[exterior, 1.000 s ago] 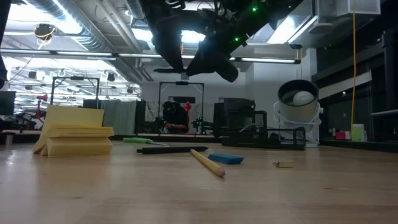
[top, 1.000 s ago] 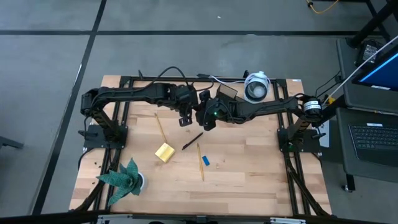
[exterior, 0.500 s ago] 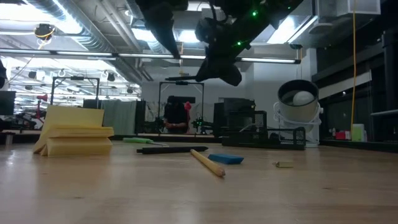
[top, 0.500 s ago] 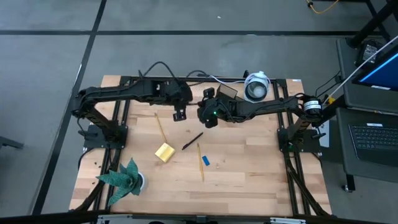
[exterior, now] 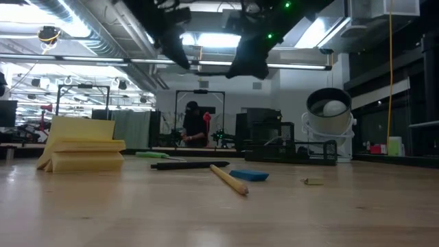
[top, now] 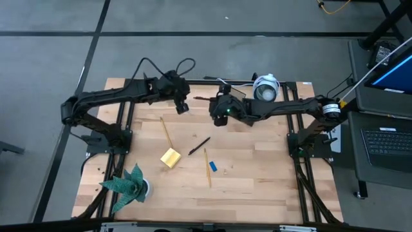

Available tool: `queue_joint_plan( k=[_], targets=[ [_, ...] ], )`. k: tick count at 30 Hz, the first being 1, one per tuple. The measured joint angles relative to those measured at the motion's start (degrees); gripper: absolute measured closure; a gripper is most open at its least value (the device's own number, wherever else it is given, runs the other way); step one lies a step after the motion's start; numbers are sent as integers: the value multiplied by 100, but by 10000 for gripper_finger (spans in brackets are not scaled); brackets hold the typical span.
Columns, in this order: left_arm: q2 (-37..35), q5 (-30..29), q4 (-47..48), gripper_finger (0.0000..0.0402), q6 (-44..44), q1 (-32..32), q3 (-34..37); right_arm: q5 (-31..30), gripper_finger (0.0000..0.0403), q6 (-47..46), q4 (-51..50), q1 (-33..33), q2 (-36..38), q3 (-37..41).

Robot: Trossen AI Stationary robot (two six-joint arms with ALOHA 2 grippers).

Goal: Pick and place office supplies into organizer
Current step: Put the top black pen into the metal mesh desk organizer

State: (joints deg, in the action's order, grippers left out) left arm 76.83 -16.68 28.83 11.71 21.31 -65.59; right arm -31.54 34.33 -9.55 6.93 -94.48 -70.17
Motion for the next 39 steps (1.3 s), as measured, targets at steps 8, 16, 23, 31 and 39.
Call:
queue_joint_plan(
  k=[8, 16, 23, 31, 39],
  targets=[
    [-106, 313, -889, 339, 127, 131, 903, 69, 356, -564, -237, 282, 240, 0],
    [-366, 454, -1704, 343, 316, 331, 1495, 1336, 363, -1520, -306, 952, 320, 37],
    [-787, 502, -1906, 345, 197, 500, 2024, 1713, 365, -2053, -68, 1353, 320, 84],
    [-1276, 551, -2499, 347, 191, 517, 2598, 1920, 361, -2367, 1391, 1483, 539, 1093],
    [-1439, 554, -2651, 349, 87, 515, 2689, 1919, 364, -2545, 3566, 1483, 1133, 2472]
  ],
)
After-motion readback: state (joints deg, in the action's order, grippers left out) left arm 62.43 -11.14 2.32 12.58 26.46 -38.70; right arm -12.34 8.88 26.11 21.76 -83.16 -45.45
